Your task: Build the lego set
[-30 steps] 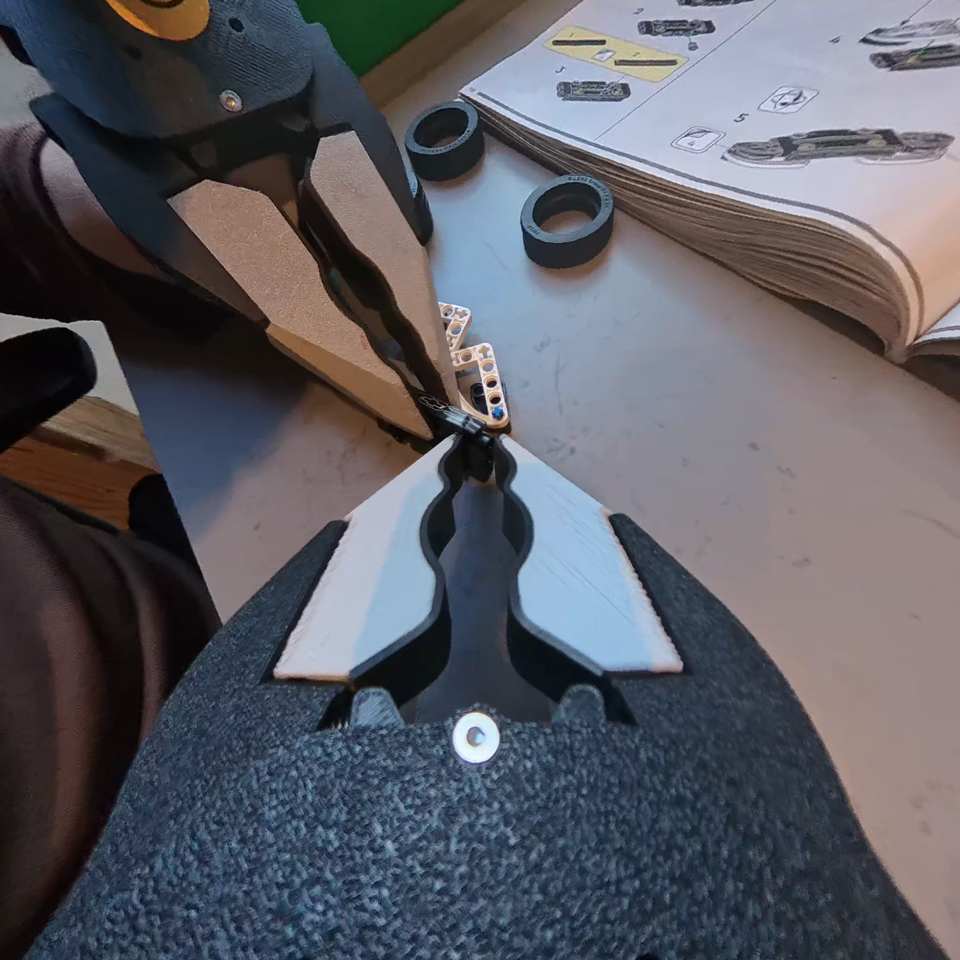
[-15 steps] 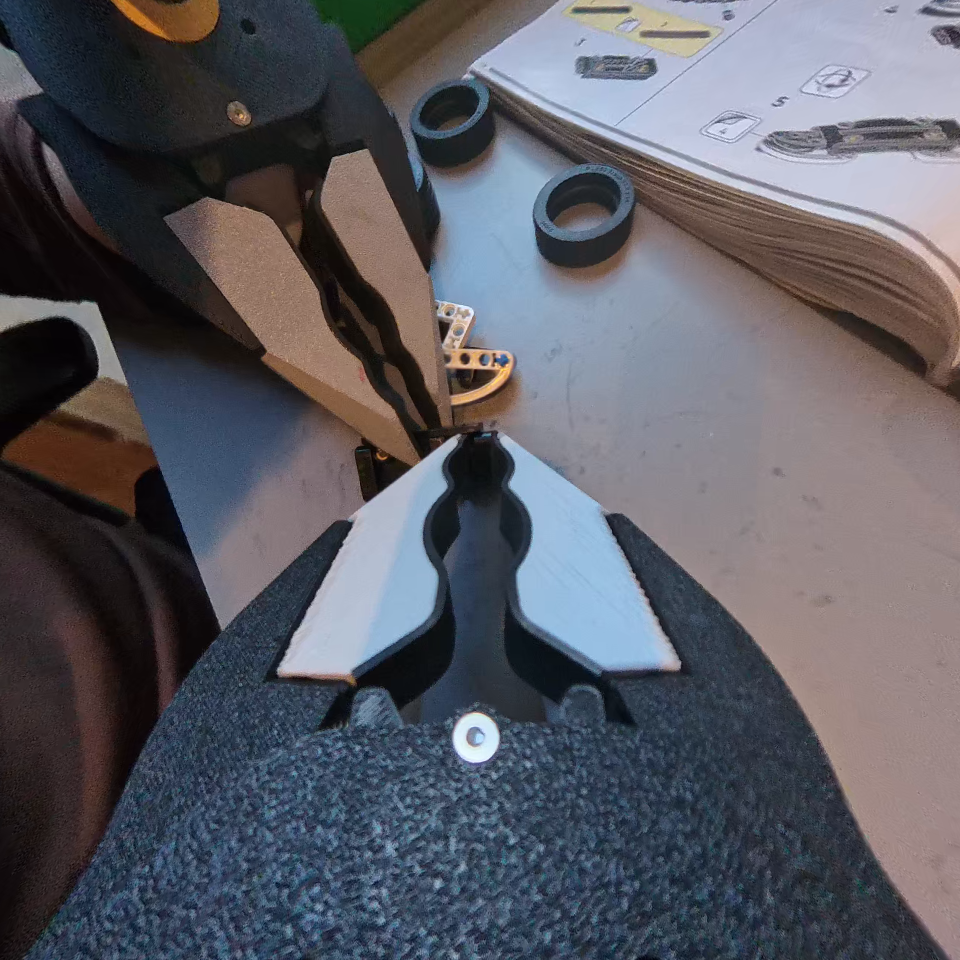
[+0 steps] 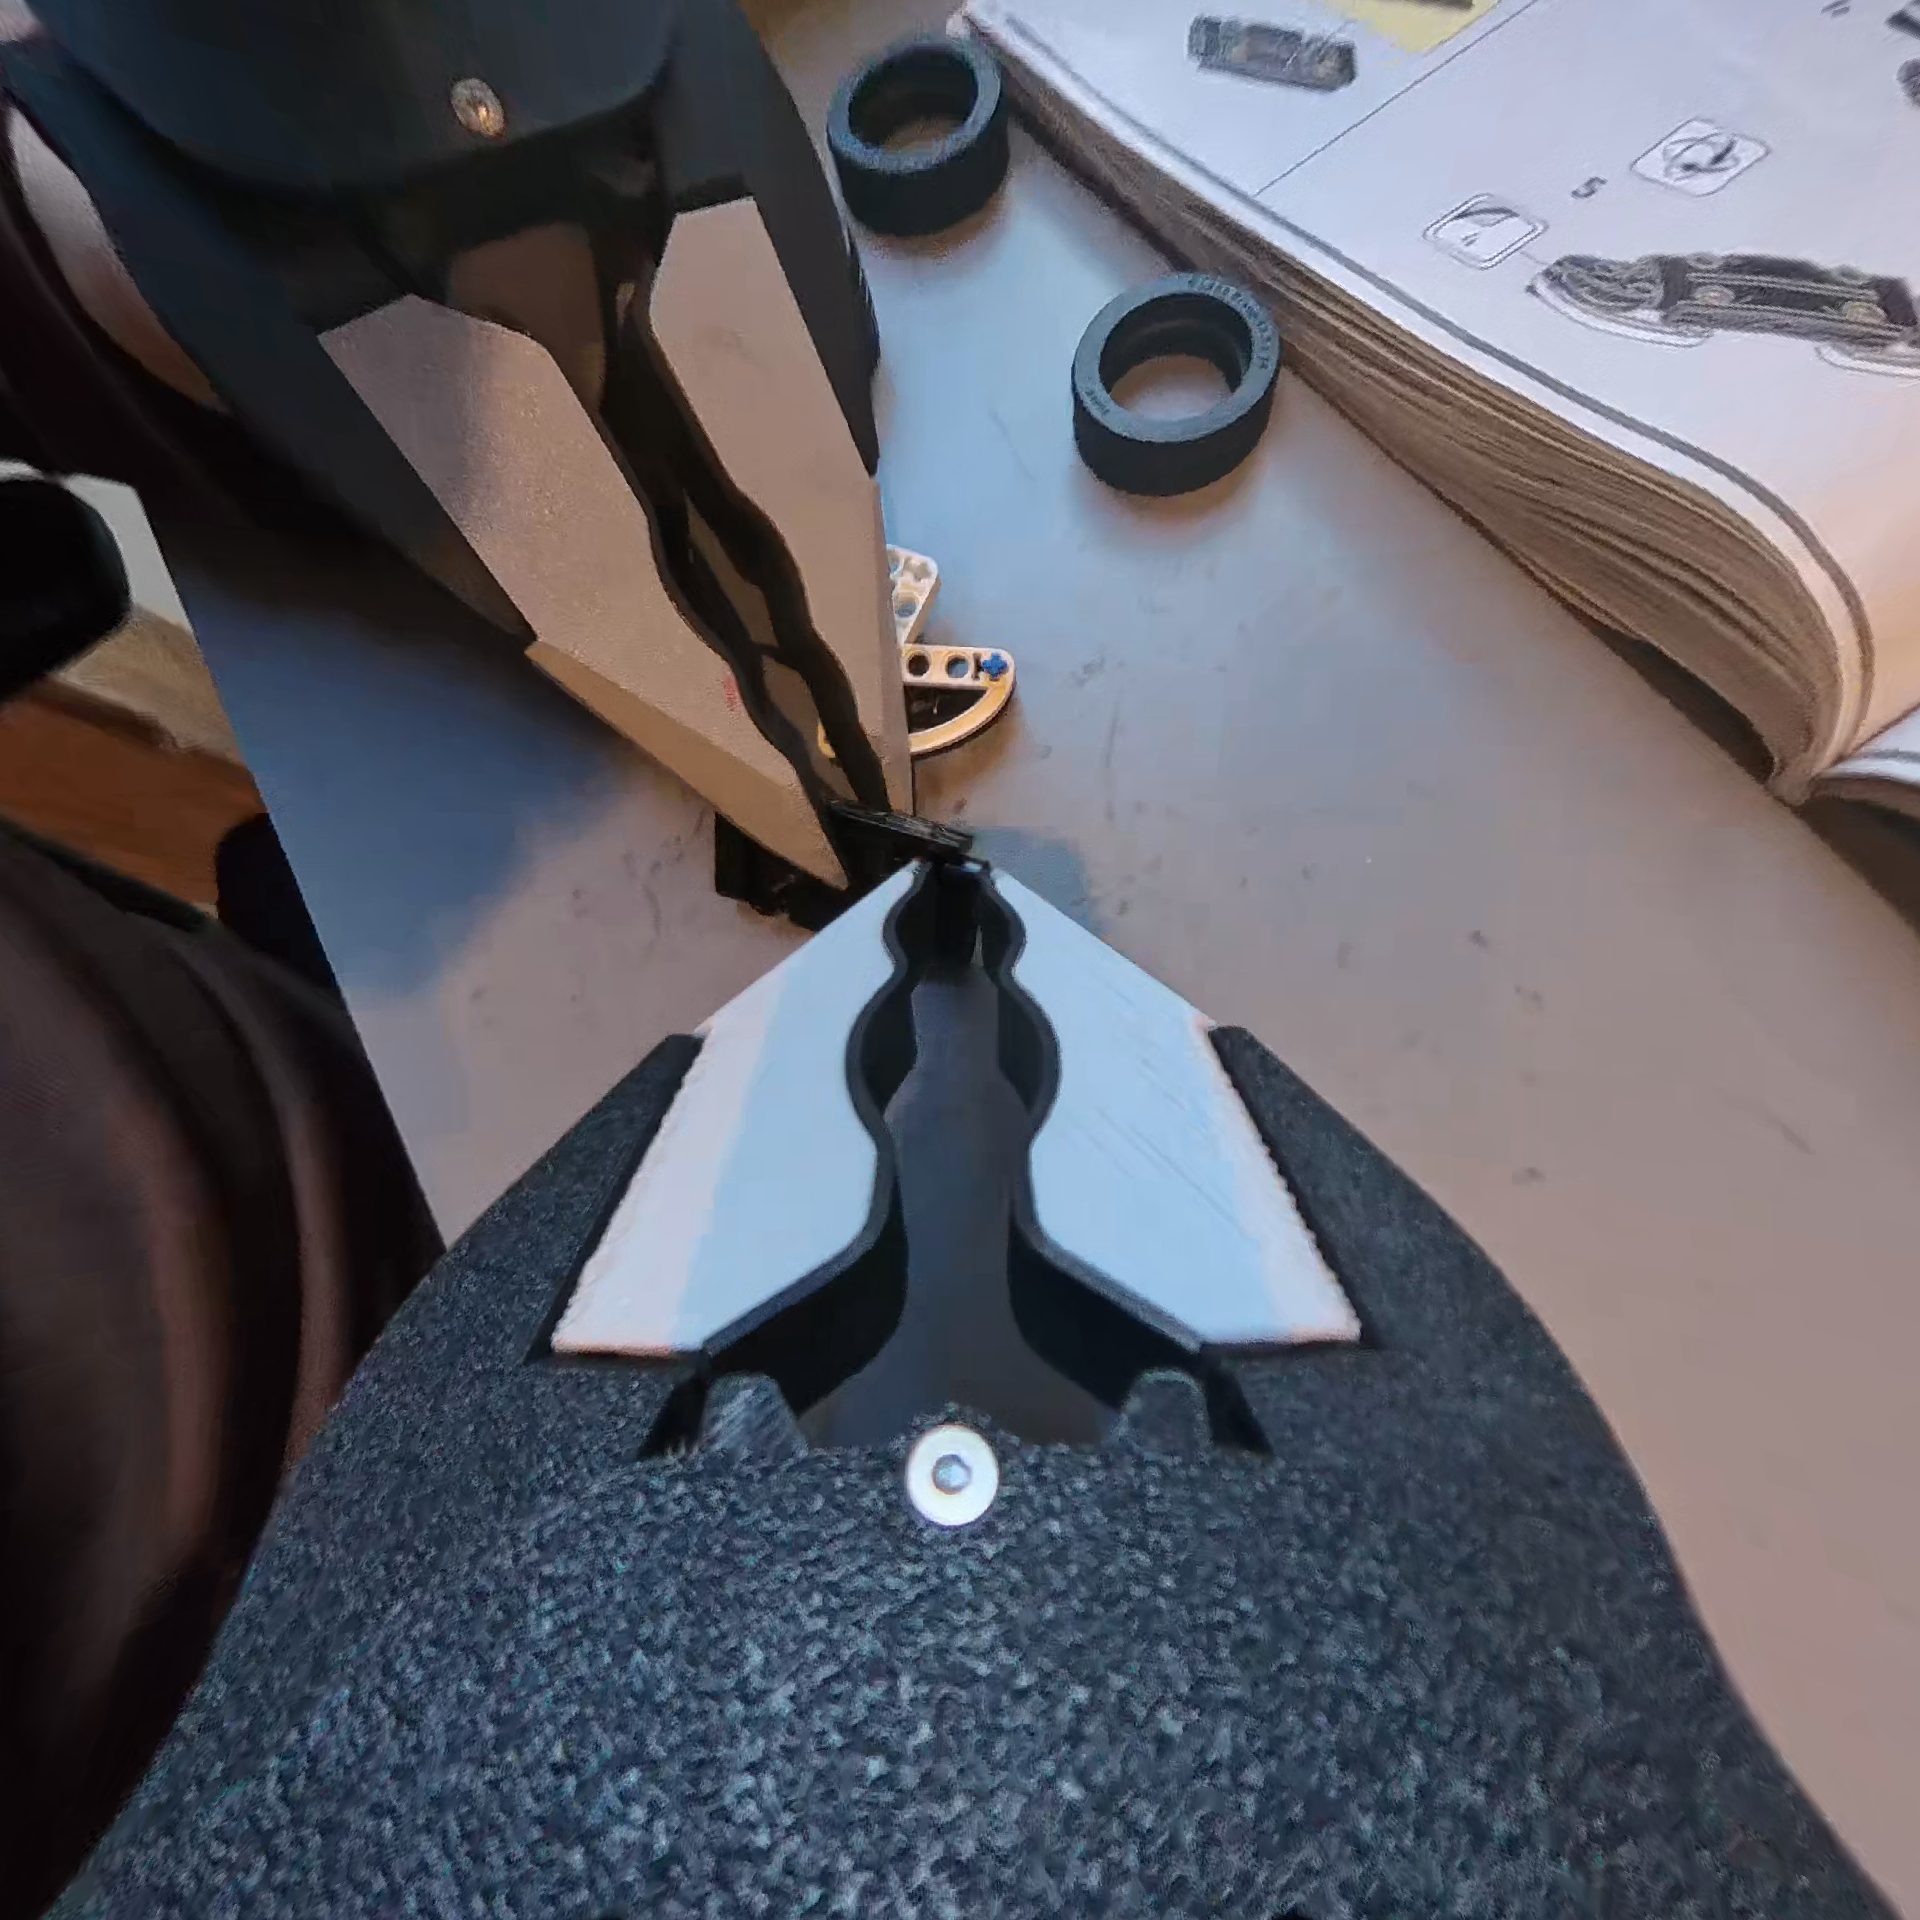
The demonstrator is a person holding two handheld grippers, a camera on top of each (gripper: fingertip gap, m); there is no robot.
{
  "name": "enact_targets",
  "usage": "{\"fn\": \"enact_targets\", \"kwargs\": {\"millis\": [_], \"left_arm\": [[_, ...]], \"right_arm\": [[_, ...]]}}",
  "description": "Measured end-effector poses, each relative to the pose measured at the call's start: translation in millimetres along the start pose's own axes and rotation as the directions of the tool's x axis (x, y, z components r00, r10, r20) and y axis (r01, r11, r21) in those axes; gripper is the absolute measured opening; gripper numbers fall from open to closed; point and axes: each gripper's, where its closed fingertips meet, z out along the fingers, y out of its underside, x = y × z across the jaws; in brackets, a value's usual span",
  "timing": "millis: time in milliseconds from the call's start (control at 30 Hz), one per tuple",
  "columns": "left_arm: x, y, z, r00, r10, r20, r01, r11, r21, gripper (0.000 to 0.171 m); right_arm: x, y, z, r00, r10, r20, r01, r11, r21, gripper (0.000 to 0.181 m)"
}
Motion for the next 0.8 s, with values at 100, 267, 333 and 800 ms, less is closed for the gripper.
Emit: {"fn": "enact_targets", "kwargs": {"millis": [100, 267, 333, 800], "left_arm": [[1, 0, 1, 0.998, 0.052, 0.029, -0.052, 0.999, -0.01, 0.009], [1, 3, 2, 1.0, 0.027, 0.009, -0.026, 0.999, -0.036, 0.009], [0, 3, 2, 0.999, 0.028, 0.019, -0.027, 0.999, -0.036, 0.009], [11, -7, 0, 0.998, 0.063, -0.008, -0.062, 0.997, 0.042, 0.006]], "right_arm": [[0, 0, 1, 0.998, -0.057, 0.005, 0.057, 0.992, -0.116, 0.007], [0, -1, 5, 0.974, -0.219, -0.06, 0.197, 0.946, -0.256, 0.007], [0, -2, 6, 0.967, -0.241, -0.087, 0.216, 0.949, -0.23, 0.006], [6, -1, -34, 0.995, 0.047, -0.083, -0.036, 0.991, 0.129, 0.011]]}}
